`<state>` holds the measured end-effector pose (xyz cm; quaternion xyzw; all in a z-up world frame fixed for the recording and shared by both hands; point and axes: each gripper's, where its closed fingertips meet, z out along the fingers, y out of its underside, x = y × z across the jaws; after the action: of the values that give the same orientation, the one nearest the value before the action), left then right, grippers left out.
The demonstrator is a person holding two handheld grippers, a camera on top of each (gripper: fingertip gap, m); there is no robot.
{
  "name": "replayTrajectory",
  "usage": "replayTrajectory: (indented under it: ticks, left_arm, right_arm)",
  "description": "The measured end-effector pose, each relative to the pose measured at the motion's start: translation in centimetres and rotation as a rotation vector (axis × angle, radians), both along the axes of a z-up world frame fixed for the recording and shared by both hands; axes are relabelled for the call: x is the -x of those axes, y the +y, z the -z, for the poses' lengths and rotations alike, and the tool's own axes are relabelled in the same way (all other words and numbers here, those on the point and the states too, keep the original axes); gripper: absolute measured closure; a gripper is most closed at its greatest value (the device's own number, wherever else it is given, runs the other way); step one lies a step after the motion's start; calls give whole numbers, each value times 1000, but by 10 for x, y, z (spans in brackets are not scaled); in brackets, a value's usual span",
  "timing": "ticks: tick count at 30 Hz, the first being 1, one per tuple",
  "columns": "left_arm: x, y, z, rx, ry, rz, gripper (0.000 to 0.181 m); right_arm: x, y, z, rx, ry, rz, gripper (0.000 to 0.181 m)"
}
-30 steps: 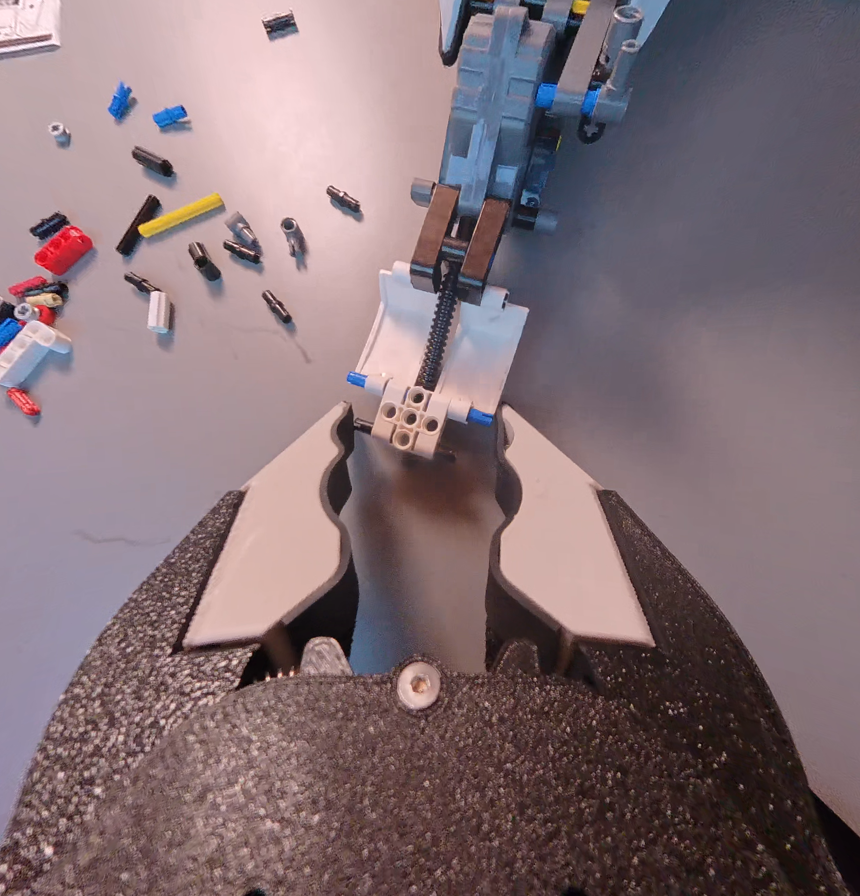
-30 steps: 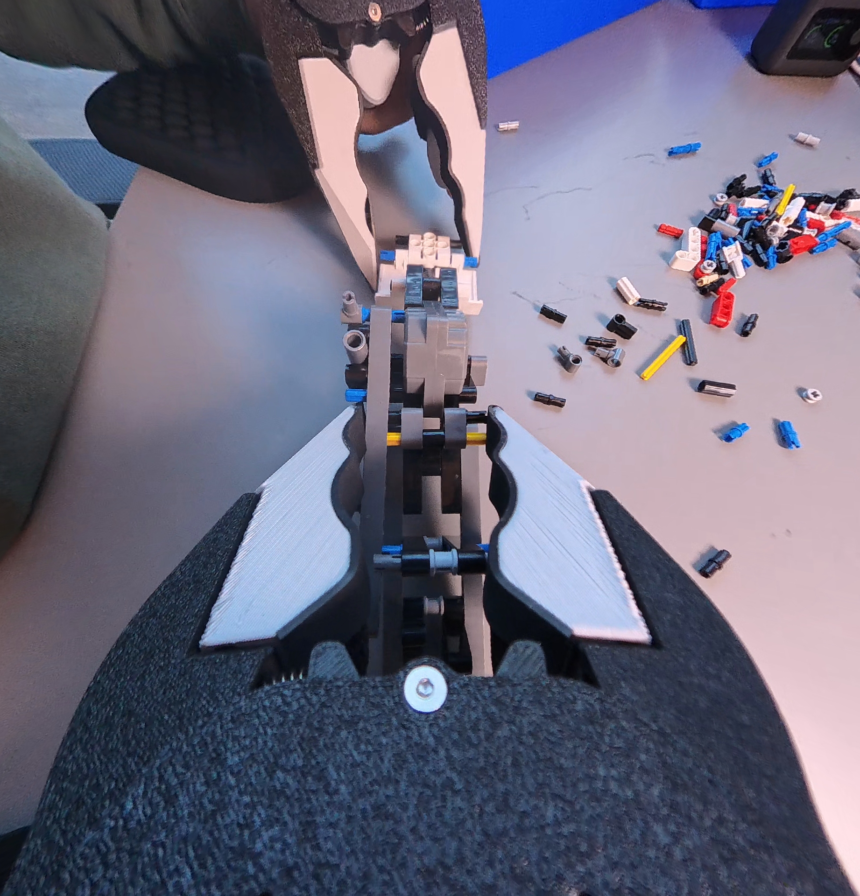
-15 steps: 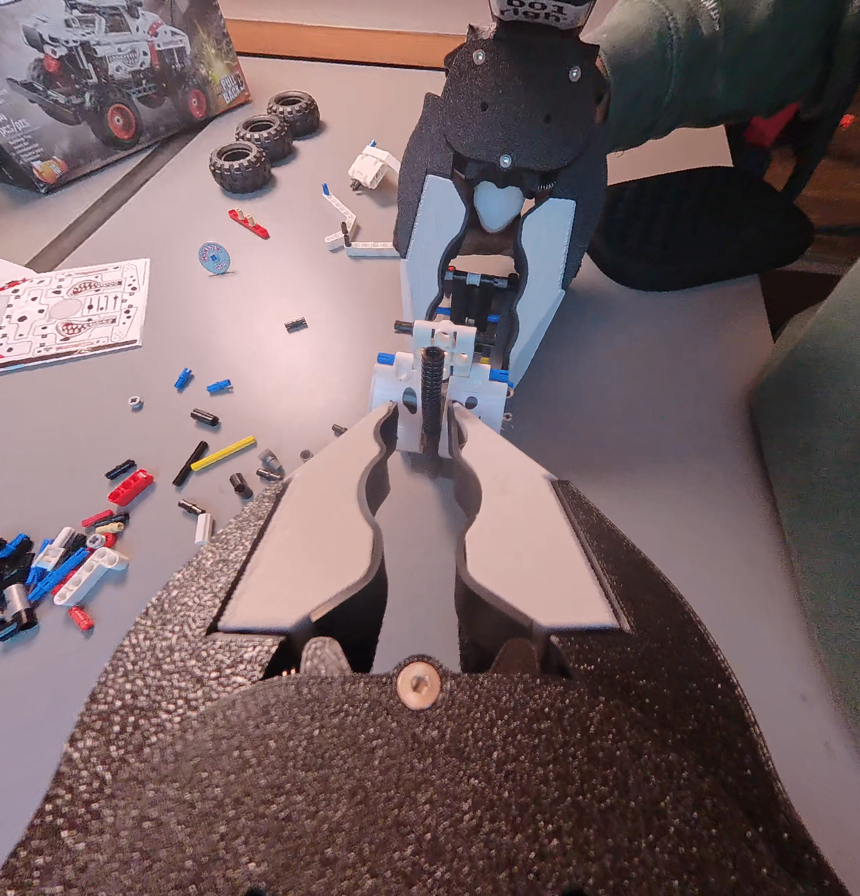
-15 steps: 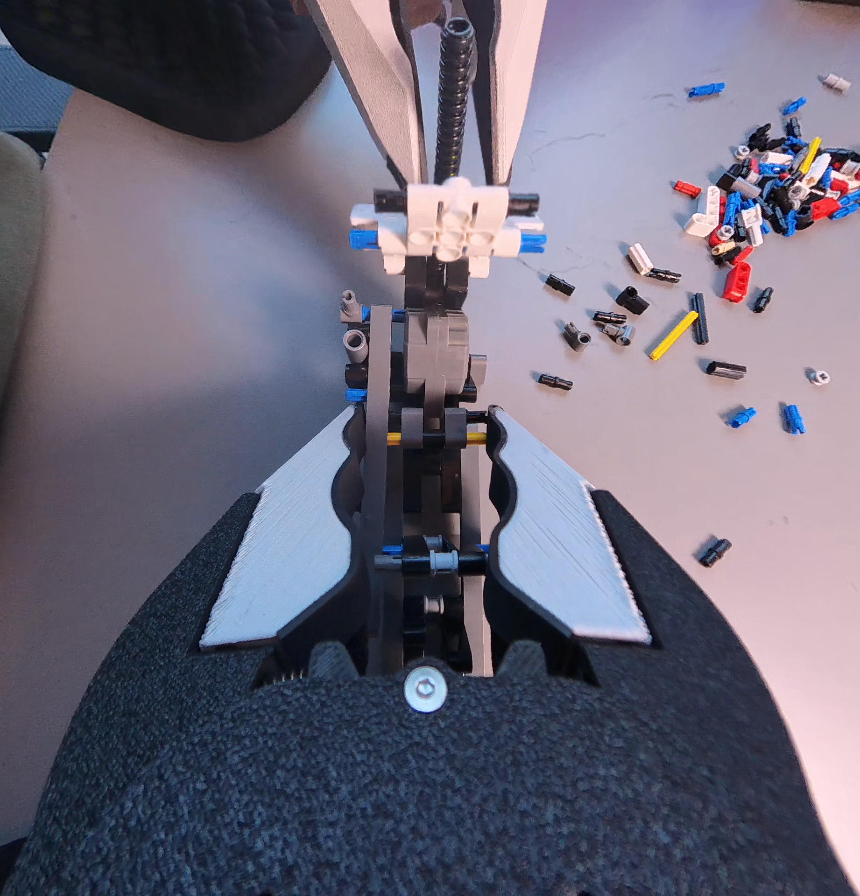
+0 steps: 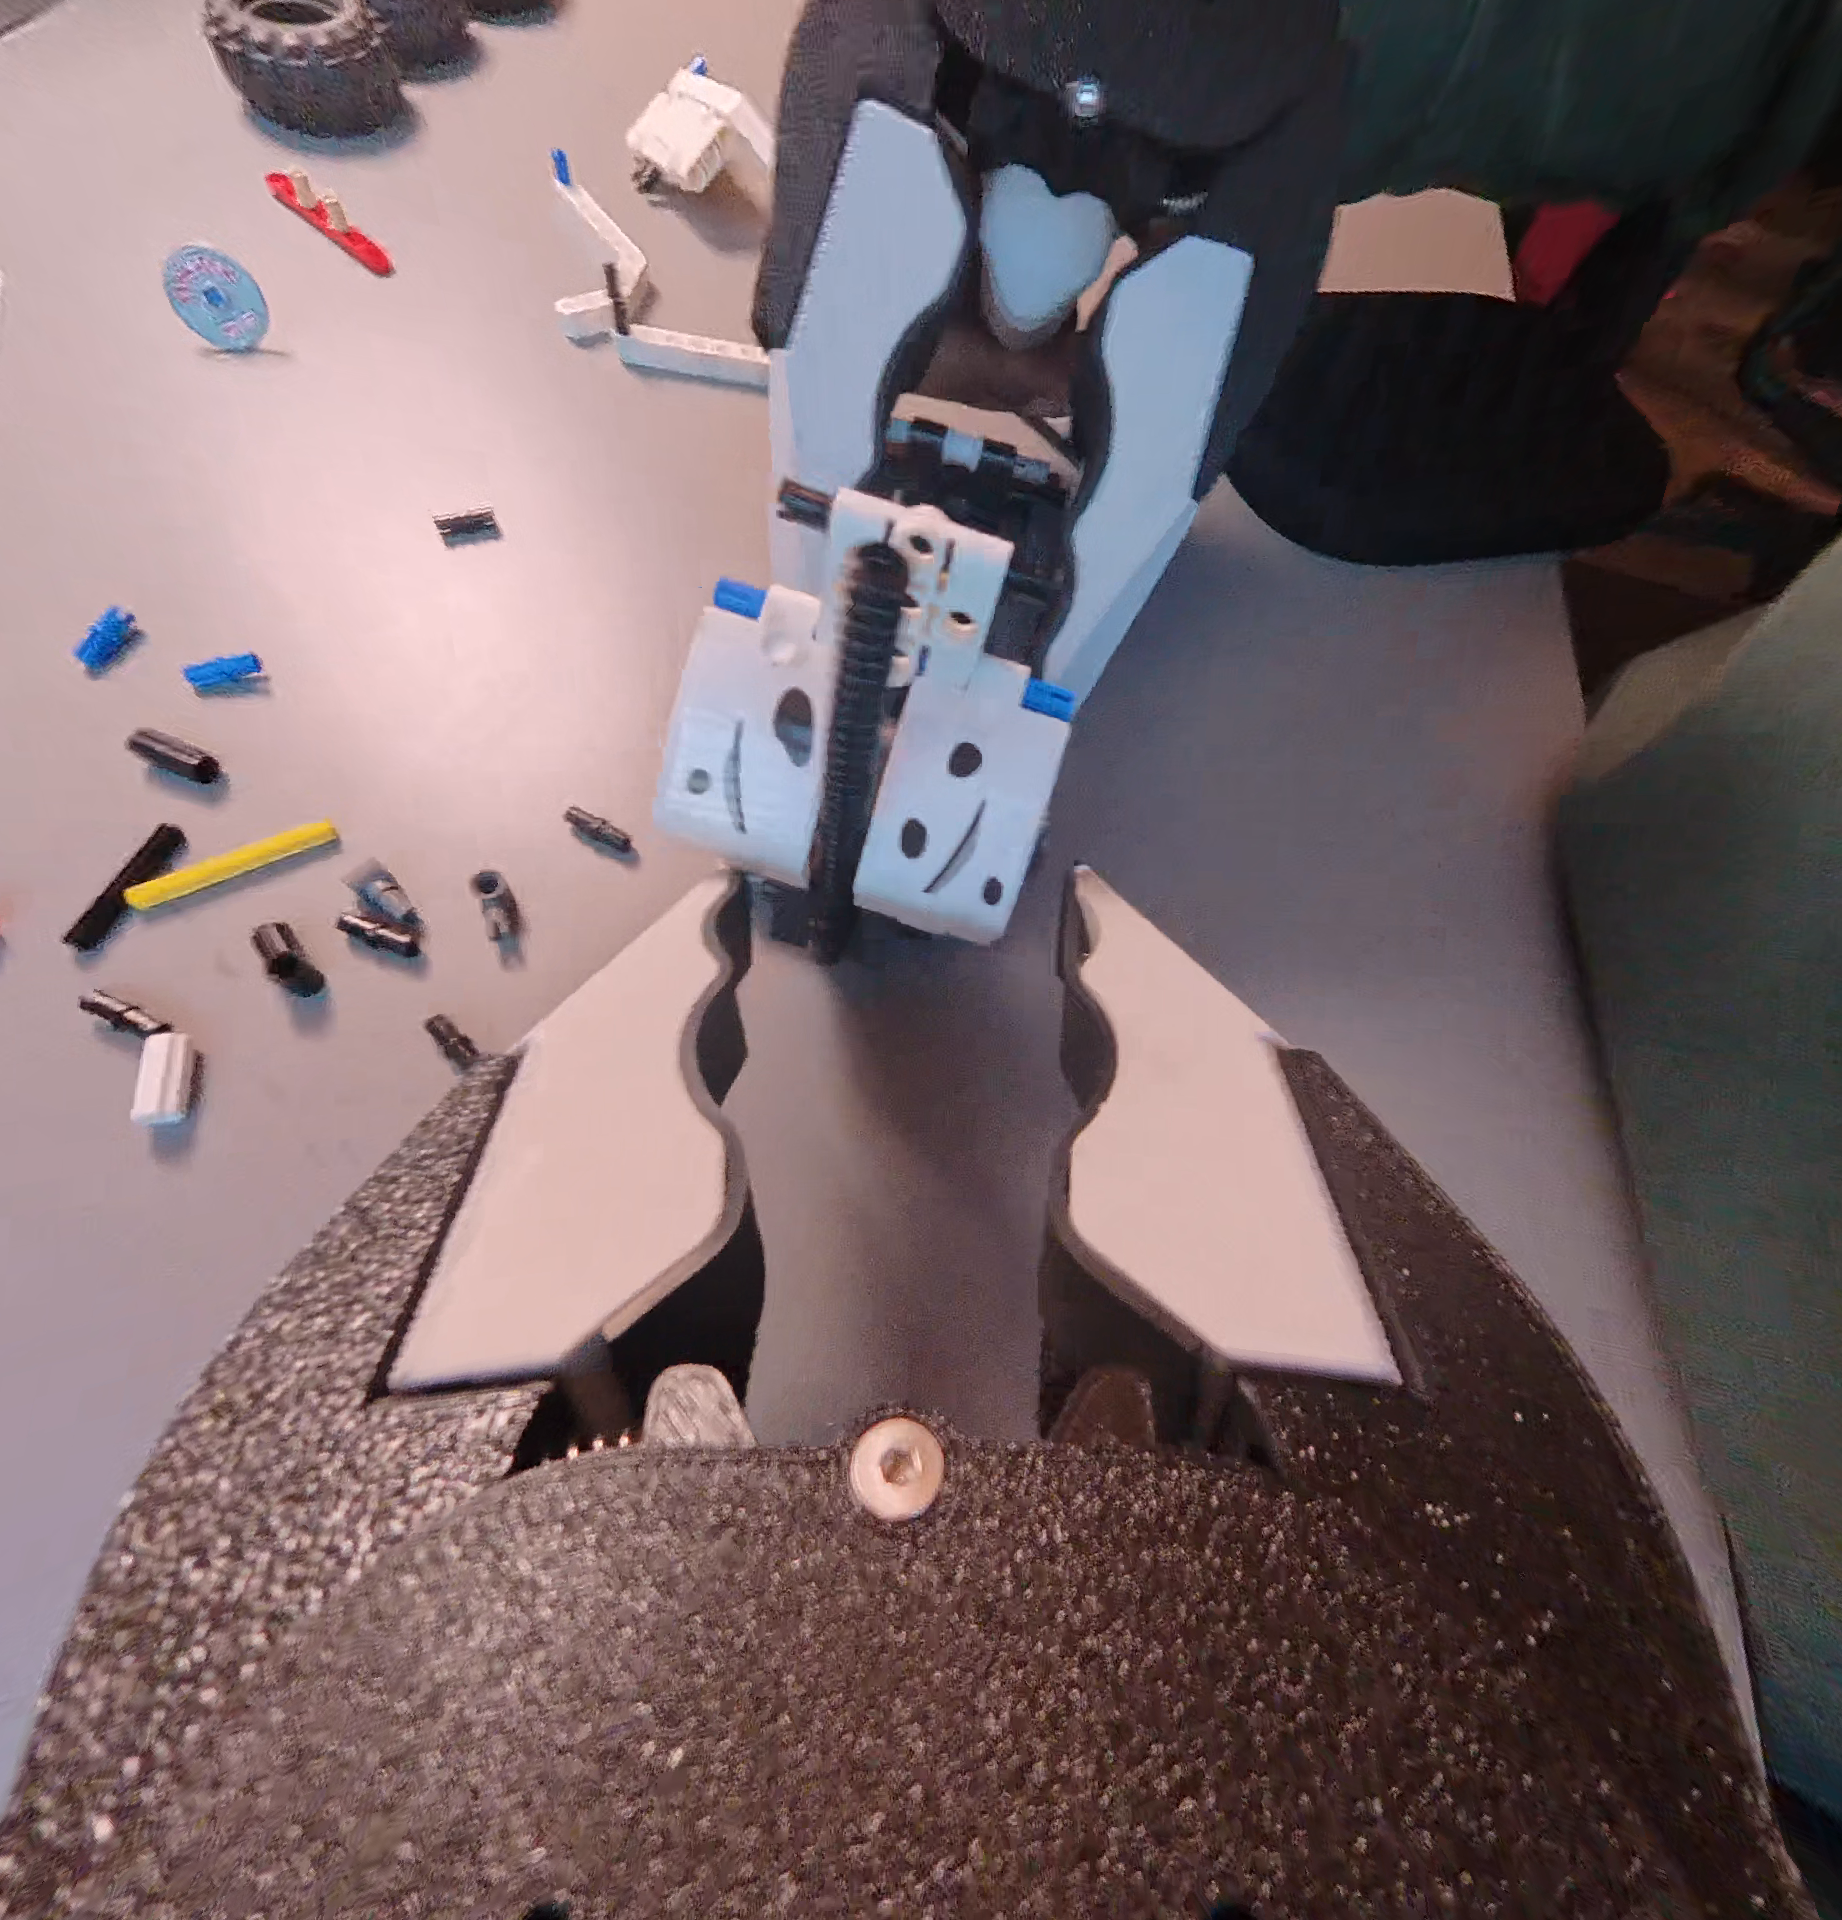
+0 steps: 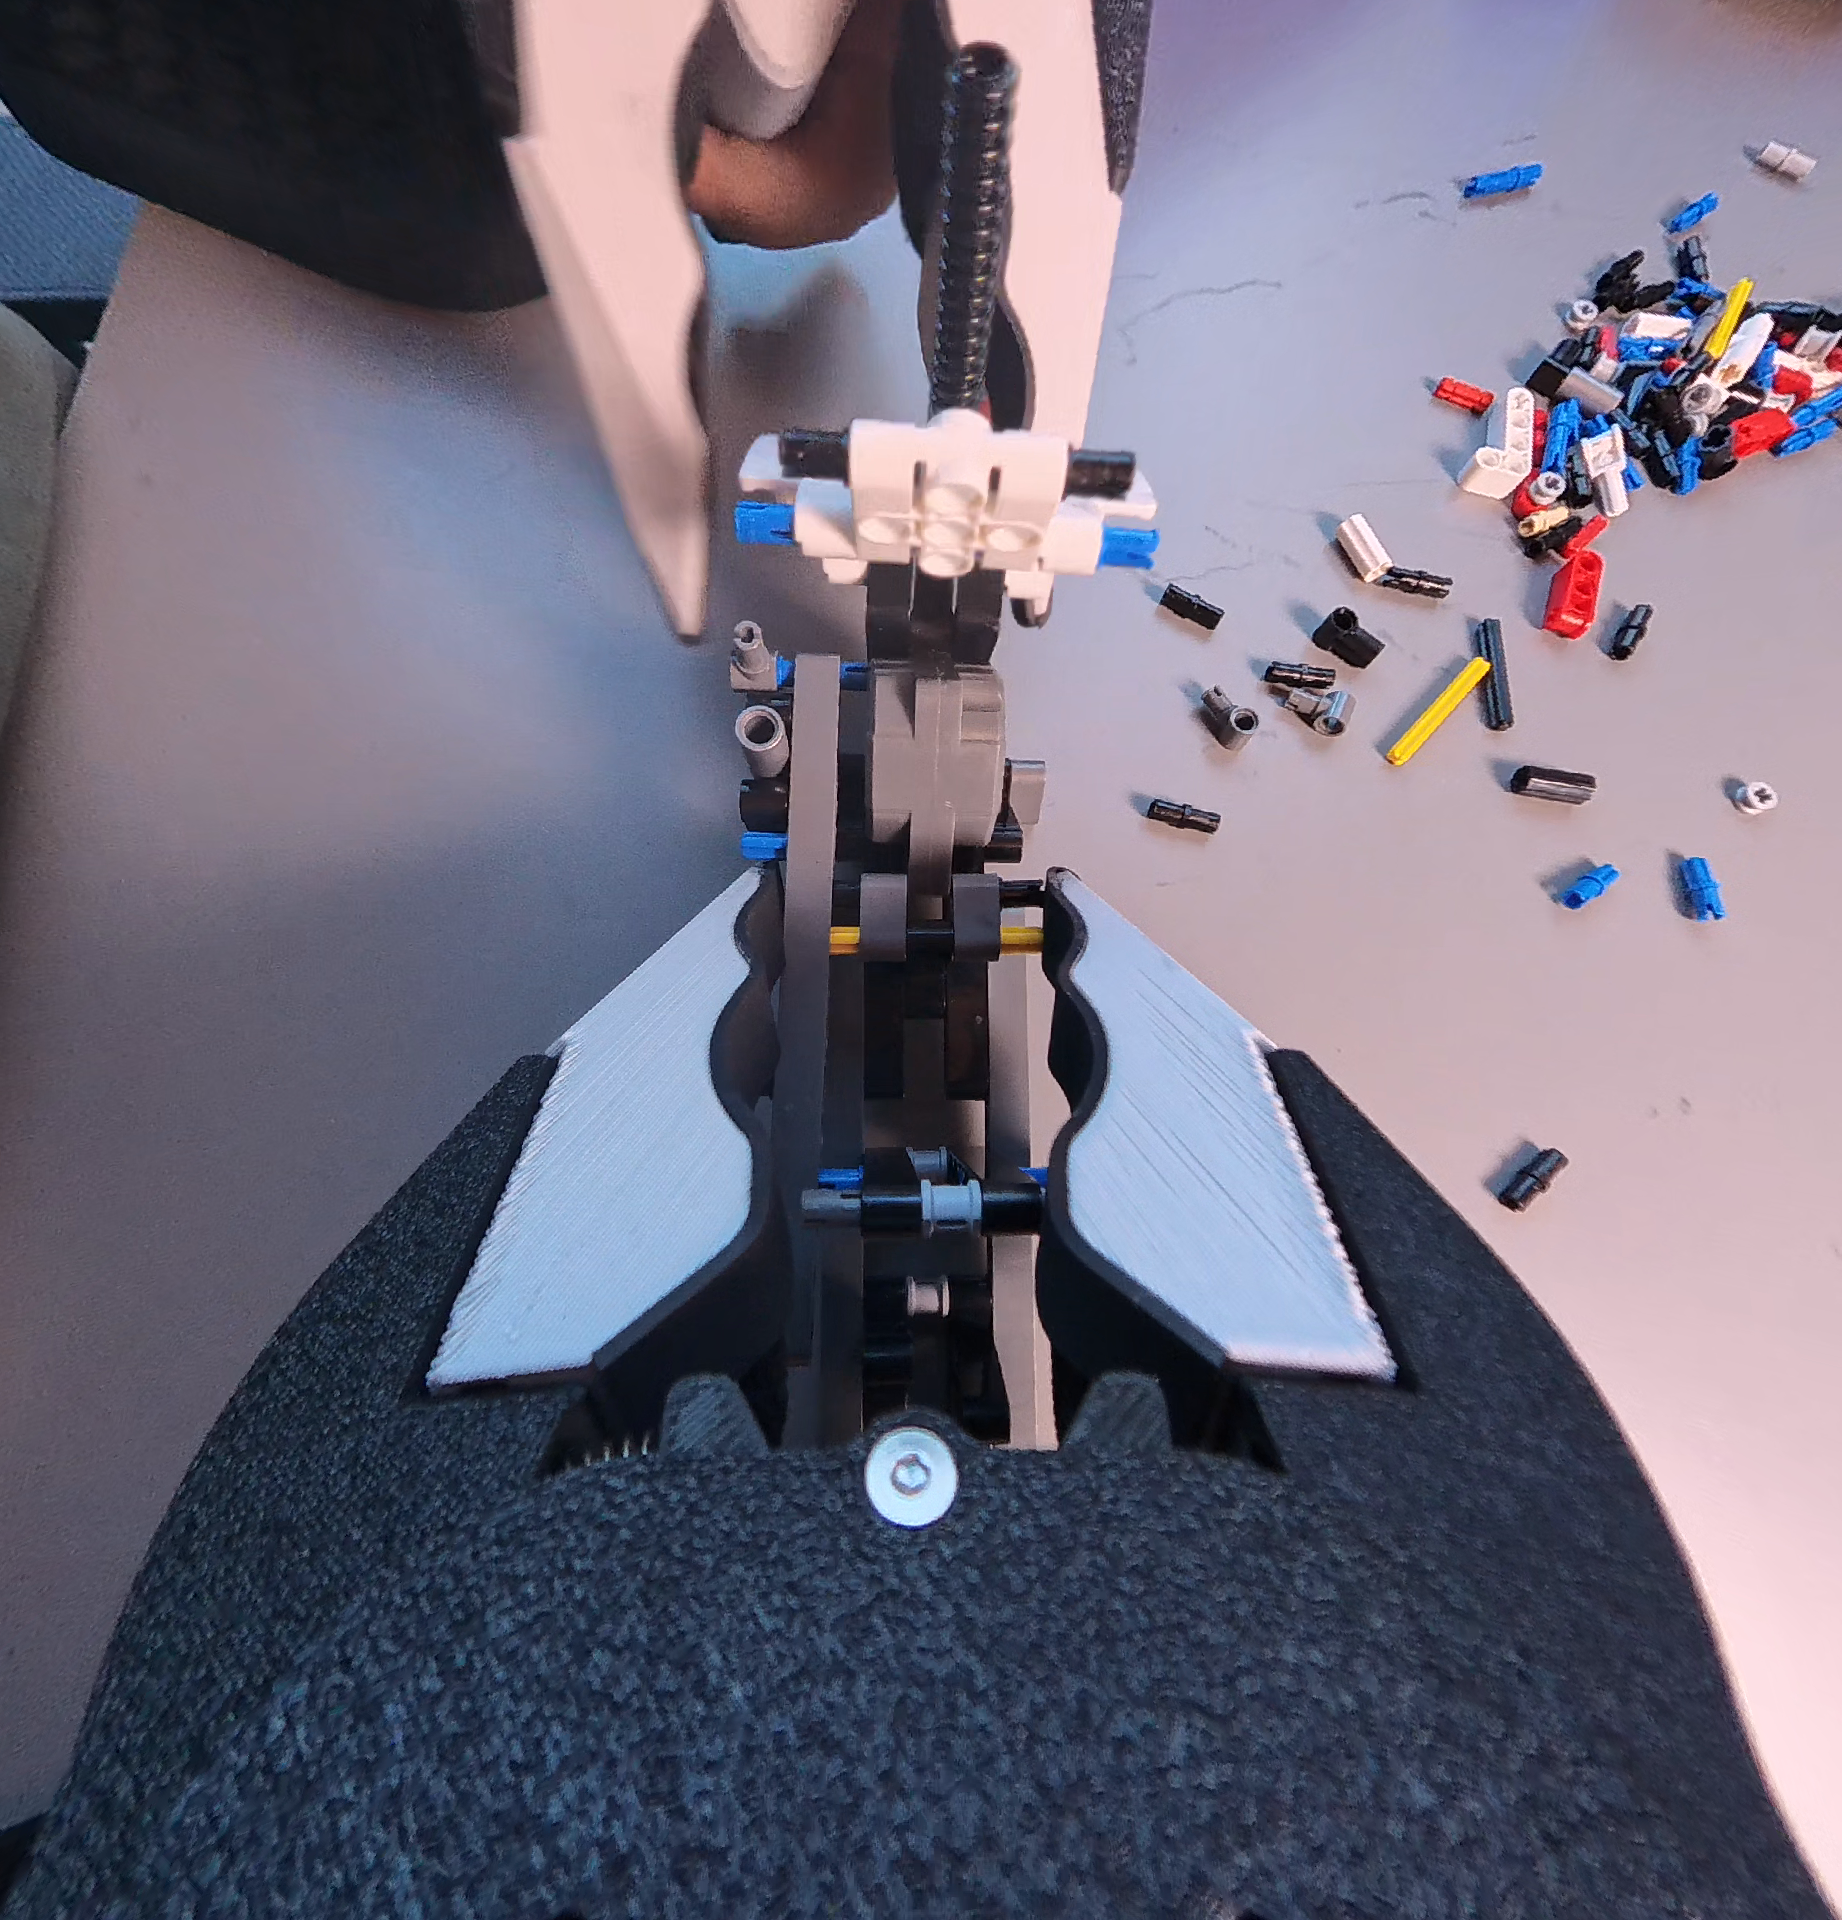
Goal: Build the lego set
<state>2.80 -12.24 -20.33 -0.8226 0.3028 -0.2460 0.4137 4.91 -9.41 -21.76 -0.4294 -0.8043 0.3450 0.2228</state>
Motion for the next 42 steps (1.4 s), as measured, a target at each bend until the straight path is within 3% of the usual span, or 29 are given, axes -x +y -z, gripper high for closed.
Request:
replayTrajectory:
  ticks: [1, 4, 7, 11, 15, 18, 21, 30, 42]
  left_arm:
    - [3, 3, -1, 15, -14, -10, 131]
    - [1, 2, -7, 80, -135, 2, 134]
    - [-2, 1, -6, 108, -114, 6, 131]
    - [-10, 1, -13, 155, -117, -5, 105]
    - [7, 5, -11, 122, -36, -126, 139]
    - [7, 0, -11, 123, -55, -164, 151]
    - [11, 7, -8, 68, 33, -226, 162]
    - [4, 2, -7, 39, 52, -95, 160]
    - [7, 3, -16, 36, -31, -114, 152]
  right_arm:
    - [0, 1, 0, -4, 4, -2, 132]
    - [-1, 3, -2, 9, 12, 9, 131]
    - [-1, 2, -1, -15, 19, 11, 131]
    - [0, 9, -3, -3, 28, 47, 131]
    - [2, 9, -1, -12, 36, 63, 130]
    - [5, 11, -1, -14, 53, 84, 130]
    - [6, 12, -1, -36, 51, 76, 131]
    - [3, 11, 0, -60, 60, 49, 130]
    - [-1, 15, -12, -110, 84, 60, 122]
